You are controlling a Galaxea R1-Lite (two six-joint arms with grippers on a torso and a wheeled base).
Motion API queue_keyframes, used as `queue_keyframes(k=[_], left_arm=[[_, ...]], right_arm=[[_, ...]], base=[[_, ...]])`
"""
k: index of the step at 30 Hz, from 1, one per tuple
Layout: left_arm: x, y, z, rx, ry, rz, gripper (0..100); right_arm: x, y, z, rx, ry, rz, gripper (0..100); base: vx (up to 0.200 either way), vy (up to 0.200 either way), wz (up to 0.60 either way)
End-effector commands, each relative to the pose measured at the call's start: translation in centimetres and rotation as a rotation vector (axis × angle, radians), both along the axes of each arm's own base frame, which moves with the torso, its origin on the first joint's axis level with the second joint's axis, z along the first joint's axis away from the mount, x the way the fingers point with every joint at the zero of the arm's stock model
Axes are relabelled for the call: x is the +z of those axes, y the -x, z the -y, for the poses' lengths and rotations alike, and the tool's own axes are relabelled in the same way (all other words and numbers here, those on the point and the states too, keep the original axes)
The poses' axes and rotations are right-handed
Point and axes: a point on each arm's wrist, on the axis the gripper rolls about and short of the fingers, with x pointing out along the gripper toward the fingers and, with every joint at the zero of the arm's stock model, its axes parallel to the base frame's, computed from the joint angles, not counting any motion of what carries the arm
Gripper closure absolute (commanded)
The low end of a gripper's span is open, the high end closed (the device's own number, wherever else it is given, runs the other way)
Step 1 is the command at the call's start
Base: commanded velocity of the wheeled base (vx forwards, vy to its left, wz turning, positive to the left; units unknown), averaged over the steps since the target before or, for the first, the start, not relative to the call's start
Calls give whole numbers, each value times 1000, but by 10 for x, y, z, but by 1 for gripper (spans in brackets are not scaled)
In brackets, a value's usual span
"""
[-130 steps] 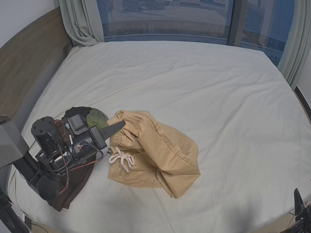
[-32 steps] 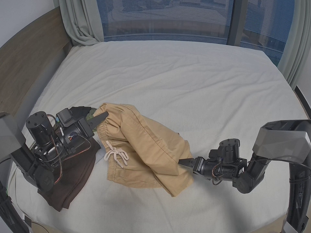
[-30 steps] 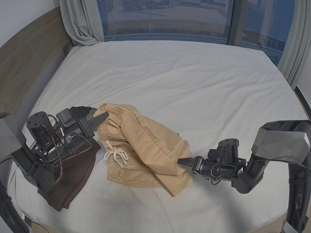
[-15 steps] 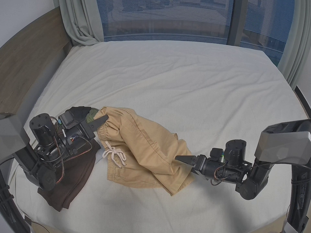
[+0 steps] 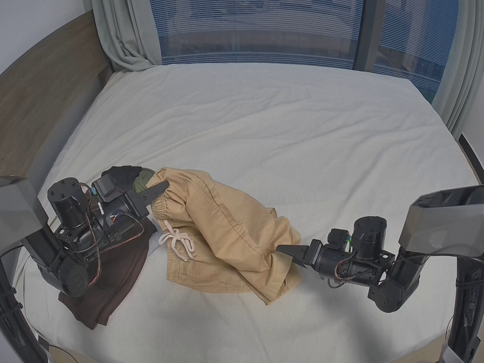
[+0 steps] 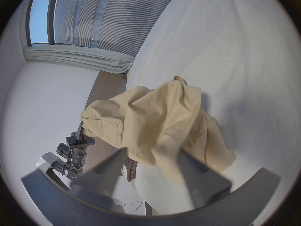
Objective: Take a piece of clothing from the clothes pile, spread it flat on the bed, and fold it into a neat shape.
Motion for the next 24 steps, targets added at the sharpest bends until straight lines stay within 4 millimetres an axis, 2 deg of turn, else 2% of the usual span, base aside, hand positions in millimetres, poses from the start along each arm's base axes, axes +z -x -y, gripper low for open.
queue_keyframes(k=[1,5,9,17,20,24], left_arm=[[-1,0,0,1,0,-2,100],[-2,0,1,-3,1,-8,100],[-3,2,2,-12,4,-18,100],[-8,3,3,-21,2,-44,100],[-16,1,2,-18,-4,-68,100],[-29,-3,1,-12,-15,-103,100]], right_arm=[[-2,0,0,0,0,0,100],[-8,-1,3,-13,1,2,100],[-3,5,9,-17,-12,22,100],[33,30,38,-33,-36,76,100],[48,39,52,-36,-45,103,100],[55,42,61,-47,-41,105,100]], base=[[0,0,0],[0,0,0],[0,0,0],[0,0,0],[0,0,0],[0,0,0]])
